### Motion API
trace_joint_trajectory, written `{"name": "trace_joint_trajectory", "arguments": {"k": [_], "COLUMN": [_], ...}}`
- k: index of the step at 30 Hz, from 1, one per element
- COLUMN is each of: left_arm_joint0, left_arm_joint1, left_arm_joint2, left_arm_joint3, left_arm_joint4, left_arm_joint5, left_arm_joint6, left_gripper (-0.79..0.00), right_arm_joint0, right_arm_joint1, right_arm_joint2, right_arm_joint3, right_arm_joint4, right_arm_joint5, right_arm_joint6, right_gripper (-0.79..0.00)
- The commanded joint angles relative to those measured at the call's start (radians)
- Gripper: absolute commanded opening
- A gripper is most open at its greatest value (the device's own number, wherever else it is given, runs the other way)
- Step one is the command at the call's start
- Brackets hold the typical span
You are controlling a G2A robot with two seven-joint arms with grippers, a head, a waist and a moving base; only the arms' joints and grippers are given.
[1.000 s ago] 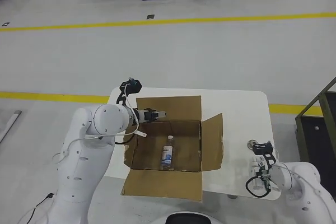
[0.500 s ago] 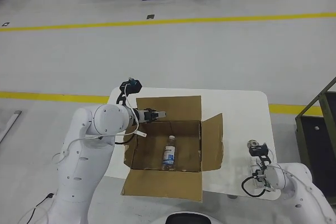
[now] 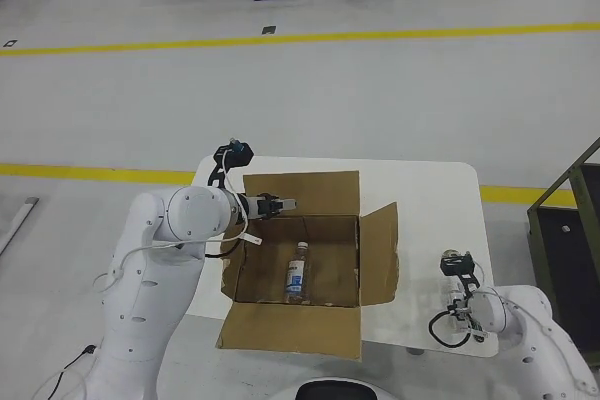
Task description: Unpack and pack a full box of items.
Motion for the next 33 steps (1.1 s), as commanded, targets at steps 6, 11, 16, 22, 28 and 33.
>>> {"name": "trace_joint_trajectory", "arguments": {"k": [6,11,16,22,28,33], "left_arm_joint0": [0.014,0.027,0.06,0.128,0.159,0.159], "left_arm_joint1": [0.002,0.017,0.038,0.052,0.057,0.057], "left_arm_joint2": [-0.009,-0.065,-0.131,-0.177,-0.184,-0.184], "left_arm_joint3": [-0.006,-0.043,-0.103,-0.121,-0.115,-0.115], "left_arm_joint4": [-0.003,0.052,0.216,0.39,0.456,0.456], "left_arm_joint5": [-0.009,-0.033,-0.053,-0.02,-0.005,-0.005], "left_arm_joint6": [0.044,0.089,0.173,0.244,0.233,0.233], "left_gripper": [0.0,0.0,0.0,0.0,0.0,0.0], "right_arm_joint0": [0.008,0.024,0.059,0.127,0.197,0.197], "right_arm_joint1": [0.006,0.009,0.007,0.004,0.008,0.008], "right_arm_joint2": [0.139,0.242,0.295,0.261,0.188,0.188], "right_arm_joint3": [-0.107,-0.157,-0.174,-0.145,-0.123,-0.123], "right_arm_joint4": [0.167,0.31,0.507,0.719,0.765,0.765], "right_arm_joint5": [-0.024,-0.035,-0.072,-0.151,-0.176,-0.176], "right_arm_joint6": [-0.054,-0.116,-0.172,-0.185,-0.13,-0.13], "right_gripper": [-0.785,-0.785,-0.785,-0.785,-0.785,-0.785]}}
